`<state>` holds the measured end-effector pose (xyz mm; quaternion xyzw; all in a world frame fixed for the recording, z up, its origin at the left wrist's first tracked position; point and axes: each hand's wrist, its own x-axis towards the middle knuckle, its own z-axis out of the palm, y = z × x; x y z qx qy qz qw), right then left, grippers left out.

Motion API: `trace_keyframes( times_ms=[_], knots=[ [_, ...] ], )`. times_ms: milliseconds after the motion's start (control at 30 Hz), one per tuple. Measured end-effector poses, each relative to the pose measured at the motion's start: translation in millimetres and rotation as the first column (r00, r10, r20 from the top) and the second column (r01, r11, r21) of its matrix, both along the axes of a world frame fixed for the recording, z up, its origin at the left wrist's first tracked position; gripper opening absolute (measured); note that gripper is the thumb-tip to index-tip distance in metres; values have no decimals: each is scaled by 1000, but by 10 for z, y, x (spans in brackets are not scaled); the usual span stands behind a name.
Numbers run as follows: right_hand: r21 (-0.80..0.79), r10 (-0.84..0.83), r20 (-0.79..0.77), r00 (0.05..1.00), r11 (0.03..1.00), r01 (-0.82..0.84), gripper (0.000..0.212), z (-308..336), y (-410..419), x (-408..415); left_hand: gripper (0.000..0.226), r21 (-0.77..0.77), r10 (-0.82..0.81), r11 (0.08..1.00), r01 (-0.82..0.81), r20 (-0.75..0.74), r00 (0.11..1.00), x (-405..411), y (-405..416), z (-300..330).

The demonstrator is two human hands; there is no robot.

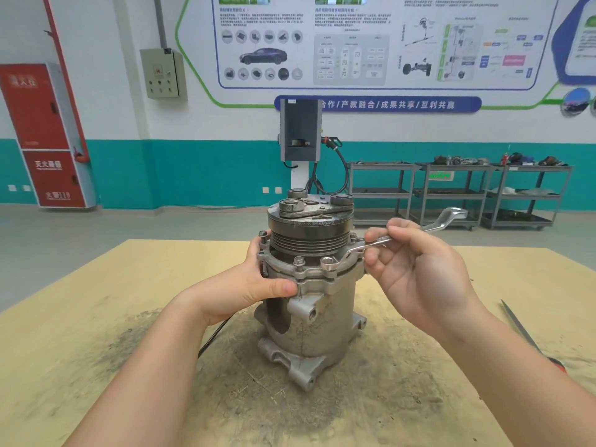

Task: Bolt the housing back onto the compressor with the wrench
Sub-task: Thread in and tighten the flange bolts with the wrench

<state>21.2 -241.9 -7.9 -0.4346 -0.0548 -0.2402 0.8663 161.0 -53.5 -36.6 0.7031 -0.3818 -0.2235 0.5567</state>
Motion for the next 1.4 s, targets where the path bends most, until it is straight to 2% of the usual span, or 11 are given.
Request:
trace_keyframes(
  times_ms=[433, 667, 833, 900, 967, 1100, 1133, 1233, 1333, 1367, 1400],
  knots=[
    [-132, -59, 22, 998, 989, 62, 15, 42, -76, 13, 155, 15, -3, 1000, 3, -15, 1000, -16, -2, 21],
    [-51, 66, -143, 987, 996, -74, 12, 108, -123, 123, 158, 16, -3, 1000, 3, -3, 1000, -13, 9, 17],
    [-79, -214, 76, 974, 972, 220, 11, -160, 93, -167, 157, 9, -17, 1000, 17, 4, 1000, 25, 9, 2],
    [-211, -351, 174, 920, 899, 383, 11, -297, 215, -284, 158, 7, -10, 1000, 10, 2, 1000, 47, 6, -12],
    [-365, -440, 330, 835, 756, 543, 18, -409, 320, -350, 156, 7, -9, 1000, 9, 10, 1000, 58, 1, -32],
    [-570, -363, 703, 611, 226, 790, 9, -498, 494, -322, 143, 2, 4, 1000, -4, 27, 1000, 79, -3, -62],
    [-561, -326, 748, 579, 156, 813, 11, -486, 547, -276, 138, 6, 4, 1000, -5, 26, 1000, 87, -3, -72],
    [-583, -316, 758, 571, 67, 810, 15, -416, 799, -98, 106, 40, 11, 999, -13, 61, 998, 146, 2, -111],
    [-654, -443, 682, 582, -14, 756, 8, -369, 1039, 42, 62, 44, 38, 998, -43, 110, 993, 179, 19, -158],
    [-652, -468, 673, 572, -10, 758, 8, -350, 1078, 50, 58, 22, 38, 999, -41, 110, 993, 147, 31, -140],
    [-630, -470, 682, 561, 12, 777, 7, -328, 1080, 29, 71, 2, 53, 999, -53, 99, 994, 115, 20, -108]
  ],
)
